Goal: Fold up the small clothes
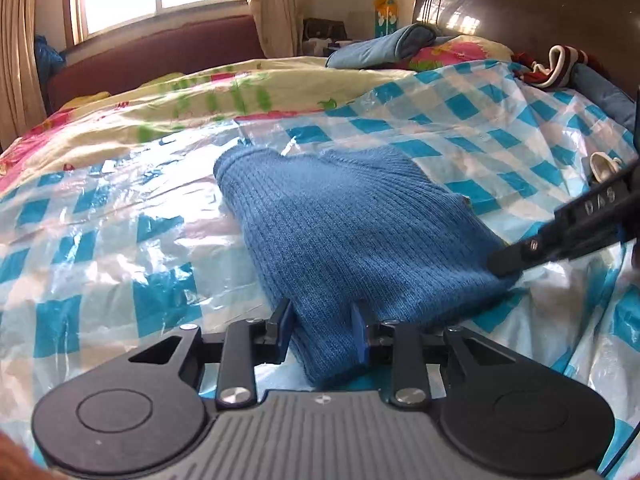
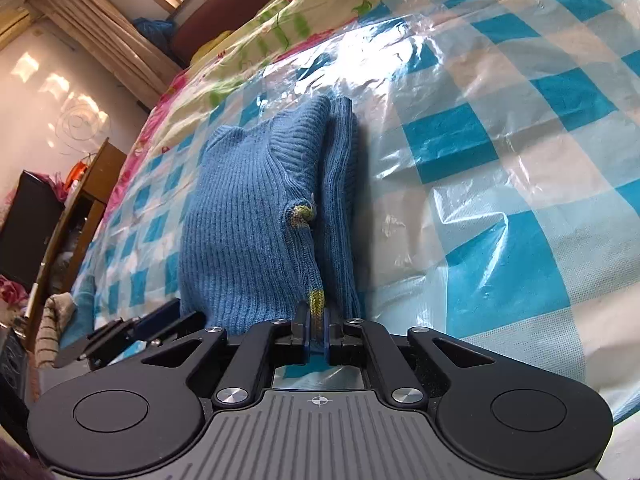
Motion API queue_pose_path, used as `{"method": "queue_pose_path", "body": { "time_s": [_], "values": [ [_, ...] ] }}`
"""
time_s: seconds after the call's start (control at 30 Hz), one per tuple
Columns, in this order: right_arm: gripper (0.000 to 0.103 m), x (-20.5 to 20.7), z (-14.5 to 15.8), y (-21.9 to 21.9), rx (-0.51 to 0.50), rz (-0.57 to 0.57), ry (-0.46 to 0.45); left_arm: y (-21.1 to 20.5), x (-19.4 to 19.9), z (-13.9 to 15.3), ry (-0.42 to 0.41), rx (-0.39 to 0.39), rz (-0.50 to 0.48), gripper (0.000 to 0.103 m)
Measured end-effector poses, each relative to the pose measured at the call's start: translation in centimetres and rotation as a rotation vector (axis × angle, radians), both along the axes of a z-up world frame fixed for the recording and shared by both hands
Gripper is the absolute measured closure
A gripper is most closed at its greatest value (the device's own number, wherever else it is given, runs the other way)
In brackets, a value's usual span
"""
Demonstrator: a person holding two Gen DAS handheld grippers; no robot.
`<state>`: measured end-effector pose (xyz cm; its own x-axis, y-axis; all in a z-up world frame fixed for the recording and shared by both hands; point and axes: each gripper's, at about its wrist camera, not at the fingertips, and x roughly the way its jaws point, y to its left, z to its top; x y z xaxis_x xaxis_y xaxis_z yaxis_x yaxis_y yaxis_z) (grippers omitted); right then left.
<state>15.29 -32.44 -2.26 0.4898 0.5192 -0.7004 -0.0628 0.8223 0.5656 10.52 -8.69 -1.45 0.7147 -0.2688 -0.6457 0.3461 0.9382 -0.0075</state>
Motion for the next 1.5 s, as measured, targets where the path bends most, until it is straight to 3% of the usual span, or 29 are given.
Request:
{"method": "queue_pose_path", "body": {
  "time_s": [0.1, 0.27, 0.3, 0.53, 0.7, 0.77, 0.8, 0.9, 1.07, 1.5],
  "values": [
    [0.087, 0.0, 2.3, 0.4, -0.079, 0.0, -0.051, 0.8, -0.2, 0.8, -0.019, -0.018, 0.008, 0.067],
    [0.084, 1.6, 5.9, 2.1, -0.179, -0.009, -0.222, 0.8, 1.7, 2.0, -0.06, -0.039, 0.035, 0.067],
    [0.077, 2.6, 6.2, 2.9, -0.197, -0.004, -0.238, 0.7, 2.2, 2.0, -0.065, -0.038, 0.041, 0.067],
    [0.074, 8.7, 4.0, 6.5, -0.261, -0.027, -0.29, -1.0, 5.2, 1.4, -0.075, -0.041, 0.027, 0.067],
    [0.085, 10.3, 0.9, 6.4, -0.343, -0.041, -0.222, -1.5, 5.8, 0.2, -0.056, -0.038, 0.022, 0.064],
    [0.084, 9.9, -0.5, 4.7, -0.302, -0.098, -0.196, -1.5, 5.7, 0.1, -0.059, -0.034, 0.019, 0.063],
    [0.076, 9.7, -0.9, 3.7, -0.273, -0.13, -0.179, -1.4, 5.7, 0.2, -0.058, -0.035, 0.018, 0.063],
    [0.076, 9.1, -1.7, 1.4, -0.146, -0.194, -0.127, -1.6, 5.7, 0.1, -0.052, -0.029, 0.021, 0.062],
    [0.074, 8.6, 0.0, 3.7, -0.297, -0.13, -0.18, -0.7, 4.8, 1.0, -0.036, -0.055, 0.046, 0.061],
    [0.069, 4.0, 3.0, 4.3, -0.294, -0.121, -0.222, 1.0, 2.5, 1.9, -0.005, -0.126, 0.108, 0.057]
  ]
}}
